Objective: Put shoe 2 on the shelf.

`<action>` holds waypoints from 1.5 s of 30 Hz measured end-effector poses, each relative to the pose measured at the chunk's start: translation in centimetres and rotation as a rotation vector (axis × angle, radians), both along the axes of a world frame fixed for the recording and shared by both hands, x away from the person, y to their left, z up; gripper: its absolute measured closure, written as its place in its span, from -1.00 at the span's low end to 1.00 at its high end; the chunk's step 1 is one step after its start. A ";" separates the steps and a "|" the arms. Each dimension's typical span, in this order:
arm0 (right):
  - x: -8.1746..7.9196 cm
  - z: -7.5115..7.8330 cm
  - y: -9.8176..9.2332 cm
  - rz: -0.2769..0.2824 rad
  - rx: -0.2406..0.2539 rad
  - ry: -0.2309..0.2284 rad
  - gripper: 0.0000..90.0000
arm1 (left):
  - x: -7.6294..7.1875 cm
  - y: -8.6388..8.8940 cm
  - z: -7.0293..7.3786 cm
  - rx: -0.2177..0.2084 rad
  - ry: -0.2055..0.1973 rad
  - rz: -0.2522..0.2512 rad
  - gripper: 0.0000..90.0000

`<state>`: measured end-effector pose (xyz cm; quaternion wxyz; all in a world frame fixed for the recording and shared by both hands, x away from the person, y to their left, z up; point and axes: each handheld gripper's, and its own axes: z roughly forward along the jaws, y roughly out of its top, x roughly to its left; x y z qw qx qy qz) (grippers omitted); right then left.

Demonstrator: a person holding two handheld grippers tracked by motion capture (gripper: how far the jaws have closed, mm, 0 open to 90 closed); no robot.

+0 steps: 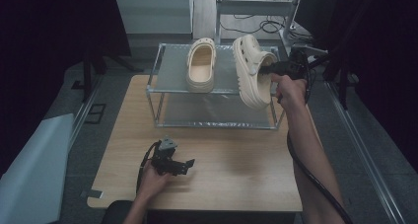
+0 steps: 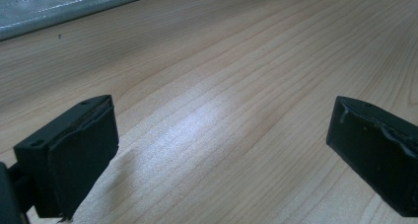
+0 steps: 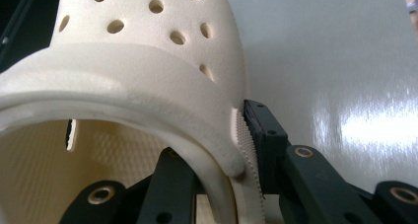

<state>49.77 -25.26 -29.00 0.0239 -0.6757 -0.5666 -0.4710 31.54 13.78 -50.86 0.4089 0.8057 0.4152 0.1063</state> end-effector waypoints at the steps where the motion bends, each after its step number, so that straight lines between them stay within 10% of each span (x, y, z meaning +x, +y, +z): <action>1: 0.4 0.1 0.1 -0.016 -0.003 0.004 0.64 | 0.0 0.0 0.0 0.000 -0.001 -0.002 -1.00; 24: 6.1 -1.7 3.2 -0.165 0.023 0.060 0.57 | 0.1 0.6 0.1 -0.039 -0.004 0.006 -1.00; 45: 6.8 -2.2 6.3 -0.194 0.021 0.032 -0.17 | 0.0 0.3 0.1 -0.036 -0.001 -0.011 -1.00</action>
